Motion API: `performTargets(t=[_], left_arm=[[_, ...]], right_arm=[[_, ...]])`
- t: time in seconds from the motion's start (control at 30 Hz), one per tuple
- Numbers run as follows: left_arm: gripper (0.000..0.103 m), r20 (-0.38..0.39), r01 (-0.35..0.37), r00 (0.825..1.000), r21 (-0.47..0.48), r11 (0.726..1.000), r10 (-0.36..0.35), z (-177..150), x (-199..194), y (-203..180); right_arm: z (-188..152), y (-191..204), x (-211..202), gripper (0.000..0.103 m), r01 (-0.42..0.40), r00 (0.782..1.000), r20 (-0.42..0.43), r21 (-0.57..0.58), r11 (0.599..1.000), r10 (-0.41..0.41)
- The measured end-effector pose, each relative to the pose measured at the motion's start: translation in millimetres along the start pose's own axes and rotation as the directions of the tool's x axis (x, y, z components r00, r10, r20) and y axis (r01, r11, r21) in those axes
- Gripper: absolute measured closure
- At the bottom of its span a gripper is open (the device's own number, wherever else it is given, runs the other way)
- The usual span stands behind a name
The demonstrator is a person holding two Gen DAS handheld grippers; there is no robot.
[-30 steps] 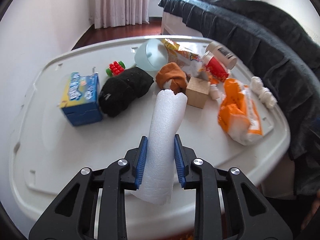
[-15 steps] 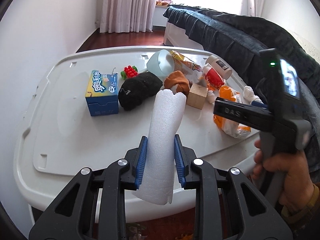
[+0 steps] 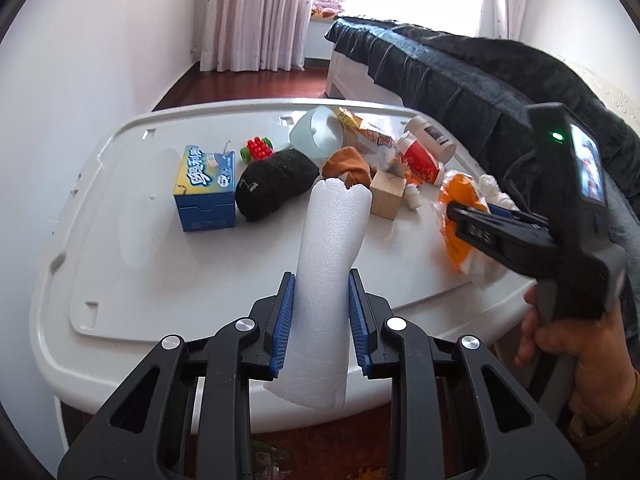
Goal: Collect trash
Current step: 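Grasp the white foam roll with the left tool while the right tool grasps the orange bag, then move both tools over the bin and open them, dropping roll and bag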
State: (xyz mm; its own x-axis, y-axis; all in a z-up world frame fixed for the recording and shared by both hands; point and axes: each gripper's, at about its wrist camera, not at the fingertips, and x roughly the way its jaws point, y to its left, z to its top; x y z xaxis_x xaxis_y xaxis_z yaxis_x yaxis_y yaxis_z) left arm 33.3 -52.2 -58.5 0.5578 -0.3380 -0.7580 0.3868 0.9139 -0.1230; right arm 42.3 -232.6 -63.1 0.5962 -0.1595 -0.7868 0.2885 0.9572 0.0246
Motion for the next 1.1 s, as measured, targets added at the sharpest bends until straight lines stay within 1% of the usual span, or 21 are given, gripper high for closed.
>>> performTargets(t=[0.1,0.2,0.27,0.37,0.47,0.53,0.7,0.8,0.83,0.87,0.9,0.93,0.97,1.0,1.07,1.1], left_arm=[[0.077,0.012,0.004,1.000,-0.014,1.000,-0.004,-7.0,-13.3,0.1],[0.077,0.013,0.007,1.000,-0.022,1.000,-0.007,-16.9,-28.1,-0.9],[0.077,0.014,0.003,1.000,-0.019,1.000,-0.003,-25.6,-39.3,-2.5],[0.077,0.009,-0.003,1.000,-0.007,1.000,0.004,-39.9,-54.6,-4.5],[0.077,-0.003,-0.002,1.000,-0.012,1.000,0.002,-57.2,-68.0,-3.0],[0.077,-0.032,0.001,0.999,-0.010,1.000,-0.002,-70.6,-73.0,-1.9],[0.074,-0.125,0.009,0.992,-0.007,1.000,-0.010,-102.5,-75.8,-0.5],[0.073,-0.188,0.015,0.982,-0.011,1.000,-0.016,-118.6,-73.2,-0.9],[0.071,-0.206,0.016,0.978,-0.013,1.000,-0.019,-123.5,-72.5,-0.9],[0.067,-0.226,0.015,0.974,-0.014,1.000,-0.018,-127.5,-71.3,-0.6],[0.056,-0.240,0.016,0.971,-0.021,1.000,-0.021,-130.9,-70.9,0.2],[0.046,-0.253,0.007,0.967,-0.030,1.000,-0.014,-133.2,-69.9,1.5],[0.030,-0.261,-0.017,0.965,-0.031,0.999,0.008,-134.5,-69.5,1.8],[0.024,-0.265,-0.054,0.963,-0.024,0.998,0.046,-135.0,-69.6,1.7],[0.024,-0.249,-0.084,0.965,-0.006,0.996,0.080,-132.6,-71.8,1.6],[0.024,-0.236,-0.092,0.968,-0.003,0.996,0.089,-131.0,-73.3,2.5]], right_arm=[[-6.6,4.0,-26.2,0.068,-0.032,0.999,0.023,-0.023,0.999,0.032],[-18.6,9.7,-62.3,0.068,-0.070,0.996,0.053,-0.061,0.996,0.073],[-25.7,11.3,-77.6,0.068,-0.099,0.993,0.057,-0.065,0.993,0.103],[-46.9,14.1,-103.0,0.068,-0.136,0.989,0.041,-0.083,0.987,0.140],[-77.7,19.8,-115.9,0.067,-0.176,0.984,-0.019,-0.108,0.978,0.175],[-100.2,21.5,-118.7,0.067,-0.201,0.978,-0.071,-0.112,0.973,0.194],[-147.4,27.4,-113.5,0.067,-0.220,0.963,-0.191,-0.135,0.966,0.192],[-173.9,30.6,-106.4,0.064,-0.216,0.949,-0.264,-0.147,0.965,0.172],[-181.7,31.6,-104.6,0.059,-0.213,0.944,-0.286,-0.148,0.966,0.164],[-185.8,31.3,-101.2,0.050,-0.209,0.939,-0.307,-0.149,0.966,0.156],[-189.1,30.3,-99.4,0.046,-0.204,0.936,-0.317,-0.141,0.969,0.151],[-189.2,27.3,-98.6,0.040,-0.189,0.939,-0.313,-0.129,0.974,0.141],[-186.2,24.2,-98.5,0.033,-0.182,0.942,-0.306,-0.119,0.976,0.139],[-183.0,21.4,-100.2,0.031,-0.176,0.947,-0.291,-0.110,0.978,0.138],[-175.2,13.2,-107.5,0.023,-0.155,0.962,-0.238,-0.081,0.985,0.132],[-171.8,10.2,-111.0,0.022,-0.157,0.967,-0.214,-0.071,0.985,0.139]])
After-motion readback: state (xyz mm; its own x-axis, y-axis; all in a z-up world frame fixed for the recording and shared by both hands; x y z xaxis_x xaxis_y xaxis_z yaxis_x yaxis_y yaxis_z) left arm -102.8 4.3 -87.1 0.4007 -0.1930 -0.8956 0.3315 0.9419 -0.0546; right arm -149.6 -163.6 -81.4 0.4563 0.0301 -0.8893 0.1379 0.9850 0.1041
